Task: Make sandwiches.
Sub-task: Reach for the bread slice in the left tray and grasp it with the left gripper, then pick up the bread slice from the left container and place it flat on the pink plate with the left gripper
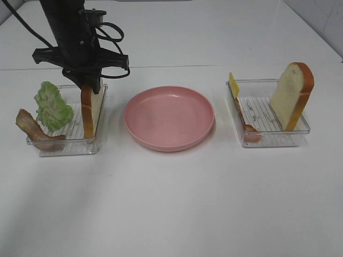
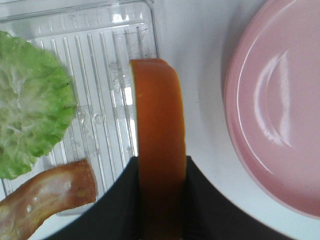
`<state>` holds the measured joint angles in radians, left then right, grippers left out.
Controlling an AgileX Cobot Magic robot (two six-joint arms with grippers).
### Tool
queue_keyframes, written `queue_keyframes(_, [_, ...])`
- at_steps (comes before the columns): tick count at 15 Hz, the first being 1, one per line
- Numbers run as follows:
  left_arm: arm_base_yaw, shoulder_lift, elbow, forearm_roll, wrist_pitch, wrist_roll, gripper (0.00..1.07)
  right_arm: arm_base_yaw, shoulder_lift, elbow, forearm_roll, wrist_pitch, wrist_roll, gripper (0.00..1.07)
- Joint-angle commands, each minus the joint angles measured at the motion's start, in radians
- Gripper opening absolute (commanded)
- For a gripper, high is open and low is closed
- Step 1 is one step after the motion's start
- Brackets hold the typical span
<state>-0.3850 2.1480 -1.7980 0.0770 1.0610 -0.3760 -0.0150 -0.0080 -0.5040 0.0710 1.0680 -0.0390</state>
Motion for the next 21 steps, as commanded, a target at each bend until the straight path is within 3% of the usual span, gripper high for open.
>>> queue_keyframes(1, [-0.004, -0.058, -0.032, 0.001, 0.080, -0.005, 0.00, -0.008, -0.012, 0.001, -0.003, -0.007, -0.007, 0.83])
queue_keyframes(3, [-0.004, -0.119, -0.072, -0.018, 0.147, 0.006, 0.00, -0.008, -0.012, 0.001, -0.003, -0.007, -0.007, 0.83])
queue_keyframes(6, [0.027, -0.198, -0.107, -0.115, 0.158, 0.085, 0.00, -0.008, -0.012, 0.001, -0.001, -0.007, -0.007, 0.83])
queue_keyframes(11, [0.177, -0.162, -0.098, -0.500, 0.077, 0.272, 0.00, -0.008, -0.012, 0.001, 0.000, -0.007, -0.007, 0.83])
queue_keyframes(12, [0.180, -0.124, -0.092, -0.622, 0.026, 0.344, 0.00, -0.008, -0.012, 0.001, 0.003, -0.007, -0.007, 0.83])
queue_keyframes(13, [0.180, -0.088, -0.092, -0.700, 0.012, 0.376, 0.00, -0.008, -0.012, 0.001, 0.003, -0.007, -0.007, 0.83])
queue_keyframes(14, [0.180, -0.088, -0.092, -0.700, 0.012, 0.376, 0.00, -0.008, -0.012, 0.001, 0.003, -0.007, -0.007, 0.83])
queue_keyframes(15, [0.180, -0.035, -0.092, -0.797, 0.003, 0.409, 0.00, -0.008, -0.012, 0.001, 0.003, -0.007, -0.007, 0.83])
queue_keyframes(16, [0.180, -0.035, -0.092, -0.797, 0.003, 0.409, 0.00, -0.008, -0.012, 0.001, 0.003, -0.007, -0.007, 0.83])
queue_keyframes(17, [0.175, 0.020, -0.092, -0.890, 0.003, 0.453, 0.00, -0.008, -0.012, 0.001, 0.003, -0.007, -0.007, 0.83])
queue_keyframes(21, [0.117, 0.165, -0.094, -1.022, -0.075, 0.572, 0.00, -0.008, -0.011, 0.001, 0.006, -0.007, -0.007, 0.83])
